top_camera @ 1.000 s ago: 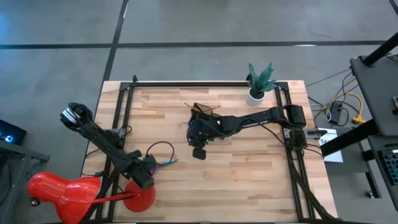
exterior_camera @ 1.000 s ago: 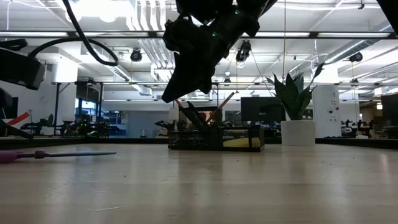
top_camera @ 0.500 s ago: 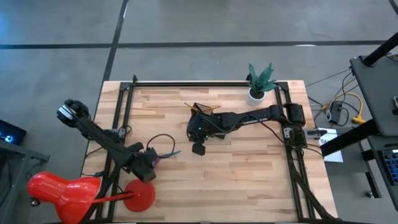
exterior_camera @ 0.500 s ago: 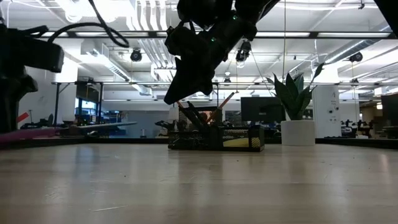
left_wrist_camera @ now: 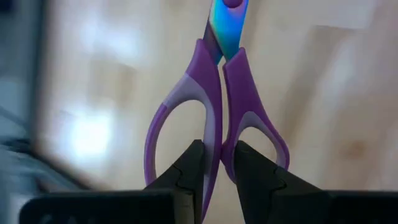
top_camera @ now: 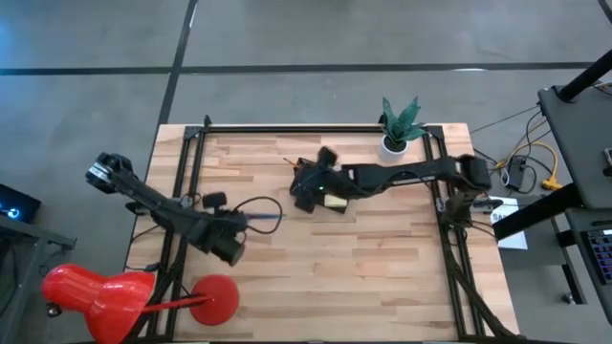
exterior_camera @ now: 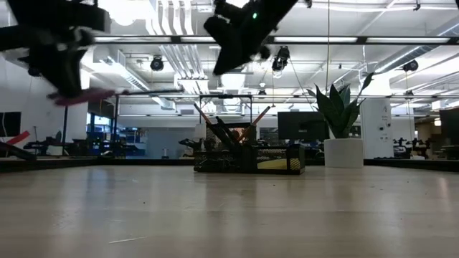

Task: Pick and place office supplies into organizer
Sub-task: Put the scissors into the desk organizer

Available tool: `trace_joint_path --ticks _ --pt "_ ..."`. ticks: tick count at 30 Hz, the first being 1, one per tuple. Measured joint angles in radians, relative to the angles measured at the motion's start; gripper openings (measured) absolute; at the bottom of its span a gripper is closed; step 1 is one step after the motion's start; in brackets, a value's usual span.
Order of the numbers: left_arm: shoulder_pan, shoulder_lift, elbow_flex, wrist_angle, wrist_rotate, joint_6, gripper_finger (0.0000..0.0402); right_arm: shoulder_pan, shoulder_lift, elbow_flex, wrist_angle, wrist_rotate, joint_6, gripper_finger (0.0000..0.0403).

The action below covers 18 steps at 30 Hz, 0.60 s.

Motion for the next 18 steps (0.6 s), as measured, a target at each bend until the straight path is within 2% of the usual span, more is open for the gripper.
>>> trace_joint_path --ticks 6,9,13,18 --pt "0.13 0.001 0.144 -0.115 -0.188 0.351 0.0049 0.024 -0.122 -0.001 -0.121 0.439 0.146 0.0027" --pt "0.223 0.001 0.2 -0.114 -0.276 0.557 0.0049 0.029 -0.18 -0.002 -0.246 0.59 0.248 0.0027" --pt "0.365 0.009 0.247 -0.063 -0.39 0.858 0.0049 0.031 -0.257 -0.003 -0.396 0.642 0.361 0.0027" --pt "0.531 0.043 0.269 0.131 -0.412 1.277 0.0049 0.032 -0.314 -0.003 -0.486 0.644 0.456 0.0027"
